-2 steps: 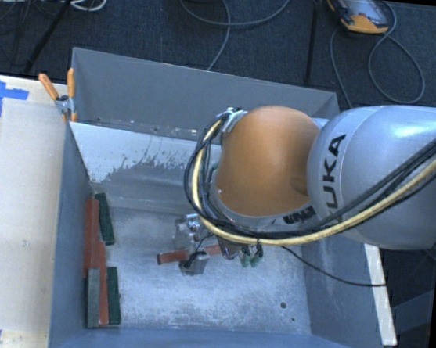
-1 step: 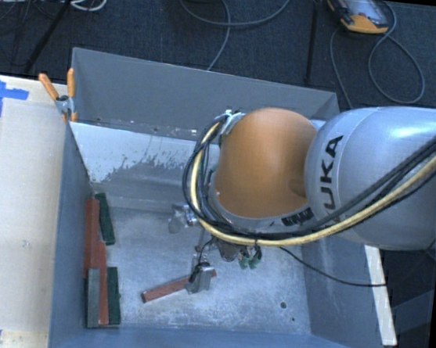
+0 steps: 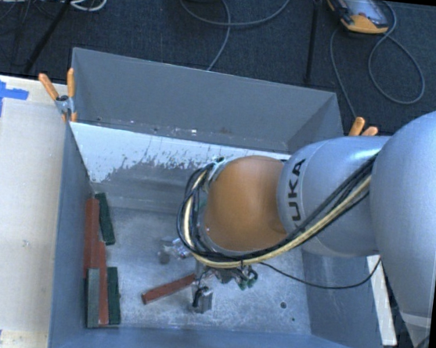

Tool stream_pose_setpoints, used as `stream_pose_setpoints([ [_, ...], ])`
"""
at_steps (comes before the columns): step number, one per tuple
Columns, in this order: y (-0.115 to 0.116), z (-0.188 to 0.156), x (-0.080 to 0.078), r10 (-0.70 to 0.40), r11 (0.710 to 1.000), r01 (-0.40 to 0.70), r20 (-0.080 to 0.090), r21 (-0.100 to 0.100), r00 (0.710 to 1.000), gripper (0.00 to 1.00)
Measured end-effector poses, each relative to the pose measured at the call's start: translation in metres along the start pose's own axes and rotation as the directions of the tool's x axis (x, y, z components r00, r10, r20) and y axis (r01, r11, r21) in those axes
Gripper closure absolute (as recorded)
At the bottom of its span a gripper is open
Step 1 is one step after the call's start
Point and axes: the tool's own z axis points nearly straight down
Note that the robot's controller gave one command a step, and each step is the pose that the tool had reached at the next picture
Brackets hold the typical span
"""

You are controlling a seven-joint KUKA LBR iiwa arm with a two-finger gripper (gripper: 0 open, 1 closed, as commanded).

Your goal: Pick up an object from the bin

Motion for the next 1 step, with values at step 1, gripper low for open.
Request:
stream_pose_setpoints([
  [1, -0.0005, -0.0022, -0.0013, 0.003, 1.0, -0.003, 0.004, 0.001, 1.0, 1.0],
])
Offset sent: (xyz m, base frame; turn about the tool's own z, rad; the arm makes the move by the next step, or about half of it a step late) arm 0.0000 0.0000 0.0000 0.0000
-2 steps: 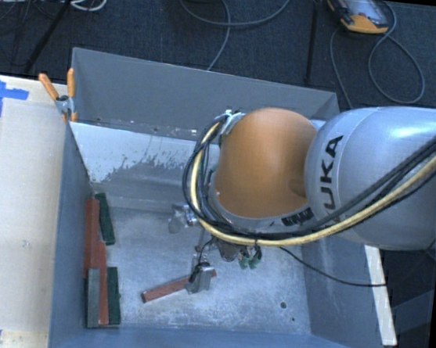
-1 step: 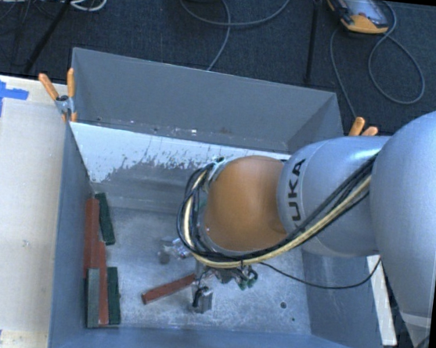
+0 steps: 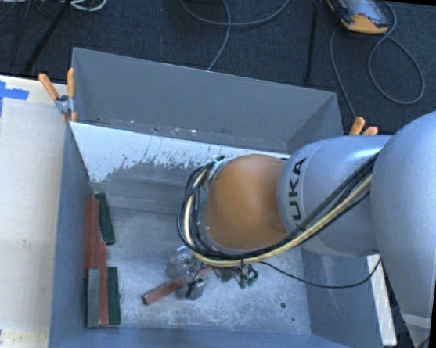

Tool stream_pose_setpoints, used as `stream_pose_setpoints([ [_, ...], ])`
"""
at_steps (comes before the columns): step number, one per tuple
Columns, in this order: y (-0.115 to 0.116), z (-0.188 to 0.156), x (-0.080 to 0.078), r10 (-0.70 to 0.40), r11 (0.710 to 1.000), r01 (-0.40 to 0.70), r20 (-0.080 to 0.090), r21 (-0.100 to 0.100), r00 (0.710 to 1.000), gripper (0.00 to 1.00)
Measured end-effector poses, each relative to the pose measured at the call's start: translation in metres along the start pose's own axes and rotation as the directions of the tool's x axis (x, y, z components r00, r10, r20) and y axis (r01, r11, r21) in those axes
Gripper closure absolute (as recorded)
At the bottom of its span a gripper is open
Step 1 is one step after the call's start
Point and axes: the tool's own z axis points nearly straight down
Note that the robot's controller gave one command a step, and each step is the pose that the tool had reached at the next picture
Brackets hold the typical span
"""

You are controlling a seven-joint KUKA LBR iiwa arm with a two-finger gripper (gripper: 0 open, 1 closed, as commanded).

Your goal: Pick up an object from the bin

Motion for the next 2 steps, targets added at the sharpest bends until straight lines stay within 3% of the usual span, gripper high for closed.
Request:
stream_pose_setpoints([
  [1, -0.062, -0.121, 0.062, -0.047, 0.999, 0.047, 0.006, 0.007, 0.999, 1.0],
  [2, -0.056, -0.248, 0.082, -0.059, 0.998, 0.059, 0.009, 0.006, 0.998, 1.0],
])
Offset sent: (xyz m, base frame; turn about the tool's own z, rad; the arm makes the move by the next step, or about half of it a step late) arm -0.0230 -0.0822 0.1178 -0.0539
